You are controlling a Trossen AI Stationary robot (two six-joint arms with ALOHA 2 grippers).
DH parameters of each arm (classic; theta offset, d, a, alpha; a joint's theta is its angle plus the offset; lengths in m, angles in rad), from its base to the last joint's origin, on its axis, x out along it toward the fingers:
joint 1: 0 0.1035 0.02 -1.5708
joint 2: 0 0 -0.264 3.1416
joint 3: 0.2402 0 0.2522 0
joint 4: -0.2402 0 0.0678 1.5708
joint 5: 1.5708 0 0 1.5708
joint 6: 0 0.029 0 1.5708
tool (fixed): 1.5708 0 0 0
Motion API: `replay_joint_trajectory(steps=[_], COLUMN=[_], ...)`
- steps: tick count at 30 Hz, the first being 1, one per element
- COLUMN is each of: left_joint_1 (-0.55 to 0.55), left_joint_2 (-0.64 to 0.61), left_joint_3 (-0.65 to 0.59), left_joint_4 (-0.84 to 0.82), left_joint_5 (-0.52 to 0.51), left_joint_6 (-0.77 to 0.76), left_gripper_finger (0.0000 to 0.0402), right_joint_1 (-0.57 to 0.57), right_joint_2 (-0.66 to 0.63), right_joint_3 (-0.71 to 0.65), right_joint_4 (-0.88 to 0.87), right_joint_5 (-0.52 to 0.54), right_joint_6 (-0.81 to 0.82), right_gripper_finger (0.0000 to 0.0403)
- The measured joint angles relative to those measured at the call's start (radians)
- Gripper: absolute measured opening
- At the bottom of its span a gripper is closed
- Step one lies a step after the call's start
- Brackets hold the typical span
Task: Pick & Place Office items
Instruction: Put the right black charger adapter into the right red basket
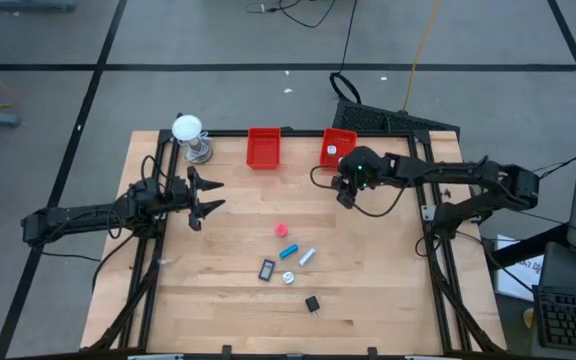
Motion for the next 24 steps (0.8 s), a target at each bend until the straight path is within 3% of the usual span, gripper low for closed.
replay_joint_trajectory(steps=[24], left_joint_1=[0.0], left_joint_2=[0.0], left_joint_3=[0.0], left_joint_4=[0.0], left_joint_5=[0.0], left_joint_6=[0.0], left_gripper_finger=[0.0244], right_joint_1=[-0.259], right_joint_2=[0.0], right_joint_3=[0.0], right_joint_4=[0.092], right_joint_5=[-0.003], right_joint_6=[-0.037], right_gripper_finger=[0.0144])
